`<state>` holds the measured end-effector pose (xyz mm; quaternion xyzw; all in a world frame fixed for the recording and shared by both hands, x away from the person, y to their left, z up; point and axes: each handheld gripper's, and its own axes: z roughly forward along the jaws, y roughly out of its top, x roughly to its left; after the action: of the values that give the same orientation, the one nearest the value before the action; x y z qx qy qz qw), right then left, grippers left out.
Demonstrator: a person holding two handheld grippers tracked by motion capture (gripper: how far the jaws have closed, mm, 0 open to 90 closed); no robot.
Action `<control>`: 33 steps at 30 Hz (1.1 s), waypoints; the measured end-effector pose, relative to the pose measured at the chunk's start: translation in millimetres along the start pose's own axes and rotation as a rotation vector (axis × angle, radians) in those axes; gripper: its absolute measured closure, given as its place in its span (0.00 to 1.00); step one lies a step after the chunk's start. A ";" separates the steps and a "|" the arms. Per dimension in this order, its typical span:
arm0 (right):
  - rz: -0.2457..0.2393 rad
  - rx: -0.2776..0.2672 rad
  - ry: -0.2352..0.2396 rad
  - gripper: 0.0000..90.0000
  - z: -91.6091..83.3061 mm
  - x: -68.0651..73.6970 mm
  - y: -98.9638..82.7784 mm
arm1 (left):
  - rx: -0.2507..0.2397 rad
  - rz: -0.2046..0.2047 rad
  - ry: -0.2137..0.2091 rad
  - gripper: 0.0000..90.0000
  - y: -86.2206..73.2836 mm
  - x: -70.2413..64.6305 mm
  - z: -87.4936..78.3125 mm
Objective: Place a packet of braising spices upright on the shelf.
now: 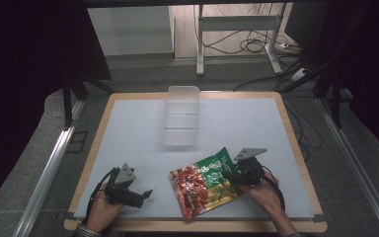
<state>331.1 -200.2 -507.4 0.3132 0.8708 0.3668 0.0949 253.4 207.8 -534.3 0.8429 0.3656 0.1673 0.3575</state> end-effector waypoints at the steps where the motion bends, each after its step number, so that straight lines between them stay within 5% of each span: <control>1: -0.017 0.002 -0.018 0.74 -0.1 0.9 0.8 | -0.001 -0.001 0.000 0.00 0.0 0.0 0.0; 4: -0.030 0.012 -0.049 0.84 -0.1 1.7 1.5 | -0.001 0.001 0.001 0.00 0.0 -0.1 -0.1; 10: 0.002 0.033 0.003 0.99 0.3 0.0 2.7 | -0.010 0.002 0.003 0.00 0.3 -0.1 -1.3; 33: 0.025 -0.047 0.043 0.98 -27.1 8.3 31.8 | -0.034 0.004 0.016 0.00 0.7 -1.2 -4.8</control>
<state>329.0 -193.8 -465.4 0.3140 0.8597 0.3951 0.0790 250.3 208.9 -530.5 0.8361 0.3640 0.1808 0.3684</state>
